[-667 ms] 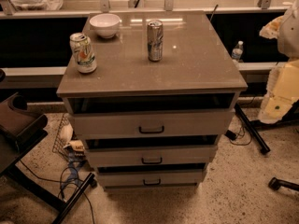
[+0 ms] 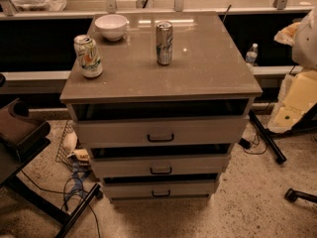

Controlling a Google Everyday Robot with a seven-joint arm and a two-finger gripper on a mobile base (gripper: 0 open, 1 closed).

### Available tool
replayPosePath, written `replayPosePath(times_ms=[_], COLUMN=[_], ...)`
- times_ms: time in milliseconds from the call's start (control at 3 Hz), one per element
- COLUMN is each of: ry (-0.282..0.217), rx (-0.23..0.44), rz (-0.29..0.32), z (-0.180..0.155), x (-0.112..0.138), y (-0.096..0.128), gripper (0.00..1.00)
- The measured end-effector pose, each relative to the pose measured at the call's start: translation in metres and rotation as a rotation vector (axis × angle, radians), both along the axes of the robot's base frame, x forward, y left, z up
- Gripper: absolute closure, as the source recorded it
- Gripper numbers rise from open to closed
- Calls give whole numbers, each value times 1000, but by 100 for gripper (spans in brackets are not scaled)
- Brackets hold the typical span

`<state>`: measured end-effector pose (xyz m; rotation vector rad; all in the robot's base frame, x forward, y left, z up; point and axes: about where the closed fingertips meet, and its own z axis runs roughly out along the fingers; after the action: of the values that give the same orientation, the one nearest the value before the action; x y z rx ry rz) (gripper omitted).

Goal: Open bottom drawer

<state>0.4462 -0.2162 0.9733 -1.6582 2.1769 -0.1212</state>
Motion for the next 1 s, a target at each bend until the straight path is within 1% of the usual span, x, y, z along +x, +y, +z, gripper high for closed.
replayPosePath(times_ms=[333,667,1000], ry=[-26,-56,-93], rx=[95,161,184], rz=[-16,-40,-56], z=[-47,-100,-147], x=[5,13,22], y=[-5,-5,0], gripper=[0,0,0])
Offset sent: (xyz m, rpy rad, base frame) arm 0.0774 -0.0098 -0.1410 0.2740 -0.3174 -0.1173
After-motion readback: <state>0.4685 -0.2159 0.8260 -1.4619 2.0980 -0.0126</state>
